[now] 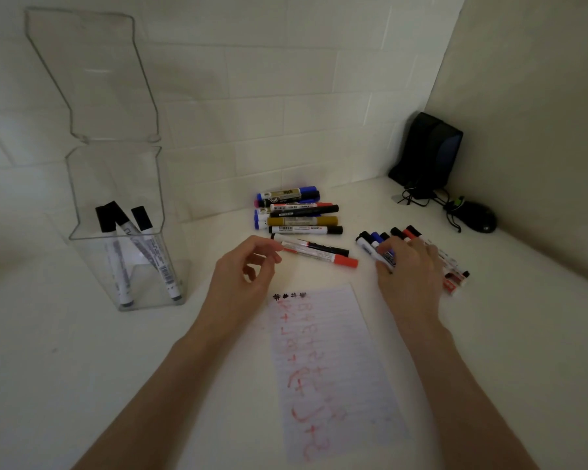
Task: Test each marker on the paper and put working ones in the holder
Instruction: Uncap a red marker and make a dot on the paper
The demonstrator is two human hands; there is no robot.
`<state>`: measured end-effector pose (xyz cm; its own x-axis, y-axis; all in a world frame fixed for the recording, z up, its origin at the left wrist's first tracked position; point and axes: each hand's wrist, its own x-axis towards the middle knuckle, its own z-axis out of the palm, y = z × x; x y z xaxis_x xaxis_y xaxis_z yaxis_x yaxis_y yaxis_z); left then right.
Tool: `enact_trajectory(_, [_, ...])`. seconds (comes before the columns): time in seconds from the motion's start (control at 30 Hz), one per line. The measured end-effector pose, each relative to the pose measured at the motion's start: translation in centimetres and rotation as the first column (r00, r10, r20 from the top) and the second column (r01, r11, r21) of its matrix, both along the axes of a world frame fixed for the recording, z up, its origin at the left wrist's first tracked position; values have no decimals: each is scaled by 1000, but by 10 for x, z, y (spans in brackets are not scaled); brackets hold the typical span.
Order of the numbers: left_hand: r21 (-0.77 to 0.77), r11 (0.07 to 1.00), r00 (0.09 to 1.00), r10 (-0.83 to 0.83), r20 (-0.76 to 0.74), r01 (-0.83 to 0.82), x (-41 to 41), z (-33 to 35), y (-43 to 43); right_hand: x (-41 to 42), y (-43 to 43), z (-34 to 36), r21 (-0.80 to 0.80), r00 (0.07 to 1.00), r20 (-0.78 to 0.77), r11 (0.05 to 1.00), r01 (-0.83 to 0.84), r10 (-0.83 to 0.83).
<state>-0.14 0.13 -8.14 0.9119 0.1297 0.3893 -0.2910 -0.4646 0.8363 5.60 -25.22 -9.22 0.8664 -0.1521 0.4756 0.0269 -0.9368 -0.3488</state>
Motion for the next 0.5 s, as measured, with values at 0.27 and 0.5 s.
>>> enact_trajectory(0.27, [1,1000,1000,5,-9,-5,-2,3,-2,-2,23,-1,14,962,43,962,-271,270])
enact_trajectory(0.5, [6,1000,1000,-6,-22,7,-3,4,-3,-4,35,4,6,932,8,931,-364,364])
